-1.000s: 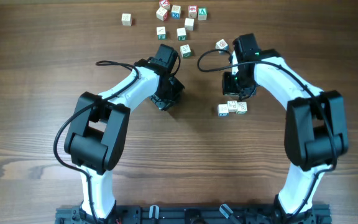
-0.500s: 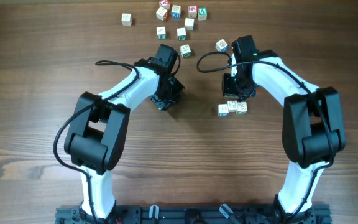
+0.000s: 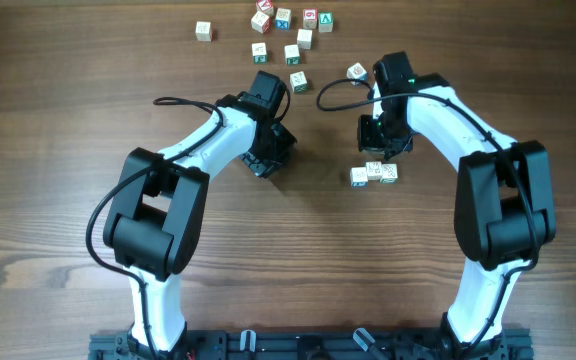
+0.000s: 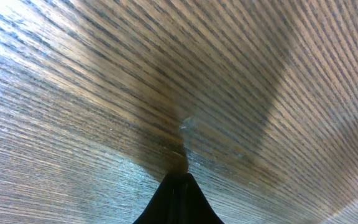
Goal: Form a horizontal line
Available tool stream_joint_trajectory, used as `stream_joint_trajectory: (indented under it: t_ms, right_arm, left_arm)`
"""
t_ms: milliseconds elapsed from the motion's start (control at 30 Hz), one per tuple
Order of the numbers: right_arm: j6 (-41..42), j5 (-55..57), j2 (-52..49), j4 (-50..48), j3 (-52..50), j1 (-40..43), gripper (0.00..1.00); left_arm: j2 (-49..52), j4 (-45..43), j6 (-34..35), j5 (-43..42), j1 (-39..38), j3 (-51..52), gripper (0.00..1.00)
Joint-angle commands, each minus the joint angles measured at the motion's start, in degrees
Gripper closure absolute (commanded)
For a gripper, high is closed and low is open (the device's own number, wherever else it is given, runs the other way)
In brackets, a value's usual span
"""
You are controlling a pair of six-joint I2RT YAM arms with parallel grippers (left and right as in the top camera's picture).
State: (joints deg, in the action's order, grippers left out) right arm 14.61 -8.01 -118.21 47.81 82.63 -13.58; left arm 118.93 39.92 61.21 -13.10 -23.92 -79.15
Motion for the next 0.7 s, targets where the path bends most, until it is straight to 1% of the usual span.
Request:
stream_joint_trajectory:
  t_ms: [0, 667]
  right_arm:
    - [-1.1, 0.8, -0.9, 0.4, 1.0, -0.1, 0.95]
    - [-1.1, 0.8, -0.9, 3.5, 1.0, -0.1, 0.95]
  left_arm:
    - [2.9, 1.5, 0.7, 5.8, 0.6, 2.1, 0.96]
    - [2.9, 1.5, 0.7, 5.8, 0.6, 2.1, 0.96]
